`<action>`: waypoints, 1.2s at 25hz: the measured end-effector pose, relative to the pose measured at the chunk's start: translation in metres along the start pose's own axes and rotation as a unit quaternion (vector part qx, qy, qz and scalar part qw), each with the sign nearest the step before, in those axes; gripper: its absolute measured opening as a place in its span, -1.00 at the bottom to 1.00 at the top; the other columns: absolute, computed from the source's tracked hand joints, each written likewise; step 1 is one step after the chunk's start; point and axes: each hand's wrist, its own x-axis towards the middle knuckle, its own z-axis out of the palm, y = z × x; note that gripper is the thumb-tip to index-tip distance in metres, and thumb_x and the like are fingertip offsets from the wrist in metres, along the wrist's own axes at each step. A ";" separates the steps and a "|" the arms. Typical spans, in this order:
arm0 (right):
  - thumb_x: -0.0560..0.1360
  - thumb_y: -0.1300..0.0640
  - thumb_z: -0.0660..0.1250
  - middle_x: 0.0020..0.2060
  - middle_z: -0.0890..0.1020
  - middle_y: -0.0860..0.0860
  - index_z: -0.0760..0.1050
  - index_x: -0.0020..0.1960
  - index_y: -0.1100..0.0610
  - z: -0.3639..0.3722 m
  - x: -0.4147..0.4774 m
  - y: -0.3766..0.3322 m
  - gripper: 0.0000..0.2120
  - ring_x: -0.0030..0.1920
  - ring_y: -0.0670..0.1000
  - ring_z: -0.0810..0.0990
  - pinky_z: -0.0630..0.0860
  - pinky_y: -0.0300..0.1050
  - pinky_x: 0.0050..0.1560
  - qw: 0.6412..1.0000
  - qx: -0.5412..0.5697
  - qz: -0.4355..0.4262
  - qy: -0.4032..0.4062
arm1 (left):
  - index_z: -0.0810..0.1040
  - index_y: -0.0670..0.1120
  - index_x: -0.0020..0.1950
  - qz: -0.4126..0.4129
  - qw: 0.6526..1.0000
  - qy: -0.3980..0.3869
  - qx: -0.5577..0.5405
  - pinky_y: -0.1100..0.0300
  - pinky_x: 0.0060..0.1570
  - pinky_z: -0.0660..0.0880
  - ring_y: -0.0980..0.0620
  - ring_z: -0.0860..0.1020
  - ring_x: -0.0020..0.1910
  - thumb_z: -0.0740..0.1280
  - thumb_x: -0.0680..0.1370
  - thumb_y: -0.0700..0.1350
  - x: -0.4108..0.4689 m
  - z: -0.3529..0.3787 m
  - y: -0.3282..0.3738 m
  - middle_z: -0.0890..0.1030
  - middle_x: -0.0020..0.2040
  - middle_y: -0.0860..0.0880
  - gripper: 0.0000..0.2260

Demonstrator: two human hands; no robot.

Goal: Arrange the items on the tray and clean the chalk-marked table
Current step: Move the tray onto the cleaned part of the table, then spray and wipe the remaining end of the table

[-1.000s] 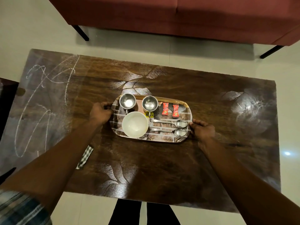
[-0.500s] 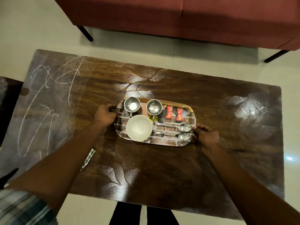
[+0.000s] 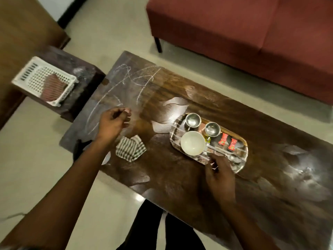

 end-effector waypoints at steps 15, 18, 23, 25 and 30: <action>0.69 -0.10 0.13 0.72 0.08 -0.01 0.06 0.71 -0.13 0.228 0.020 -0.139 -0.39 0.72 0.08 -0.02 0.14 0.10 0.67 0.827 -0.290 -0.324 -0.357 | 0.15 0.34 0.65 0.089 0.962 -0.192 0.175 0.47 0.45 0.25 0.35 0.28 0.57 0.63 0.36 0.01 -0.038 -0.230 -0.174 0.27 0.61 0.37 -0.01; 0.72 -0.16 0.06 0.73 0.00 -0.06 -0.09 0.72 -0.21 0.248 0.024 -0.127 -0.37 0.69 -0.04 -0.20 -0.17 -0.06 0.66 0.826 -0.302 -0.309 -0.362 | 0.20 0.24 0.67 0.125 0.965 -0.209 0.095 0.26 0.45 0.40 0.22 0.35 0.58 0.60 0.46 0.14 -0.014 -0.182 -0.170 0.33 0.62 0.27 -0.12; 0.73 -0.15 0.04 0.73 -0.03 -0.10 -0.13 0.72 -0.21 0.264 0.014 -0.112 -0.38 0.72 -0.04 -0.21 -0.14 0.03 0.69 0.846 -0.287 -0.297 -0.336 | 0.54 0.19 0.42 0.195 0.970 -0.138 0.043 0.30 0.30 0.54 0.18 0.59 0.36 0.45 0.60 0.03 0.016 -0.140 -0.158 0.63 0.32 0.24 -0.62; 0.74 -0.13 0.09 0.73 -0.03 -0.13 -0.12 0.72 -0.20 0.267 0.011 -0.109 -0.37 0.72 -0.03 -0.18 -0.12 0.05 0.66 0.857 -0.275 -0.299 -0.317 | 0.59 0.13 0.35 0.225 0.963 -0.141 0.035 0.28 0.20 0.59 0.10 0.65 0.26 0.45 0.61 -0.01 0.025 -0.133 -0.159 0.67 0.23 0.17 -0.69; 0.74 -0.11 0.10 0.73 -0.03 -0.14 -0.12 0.72 -0.22 0.267 0.013 -0.110 -0.37 0.73 -0.04 -0.13 -0.11 0.02 0.66 0.859 -0.273 -0.298 -0.315 | 0.63 0.09 0.15 0.221 0.968 -0.121 0.014 0.14 0.00 0.63 0.02 0.69 0.04 0.38 0.67 0.04 0.034 -0.129 -0.163 0.68 0.02 0.08 -0.90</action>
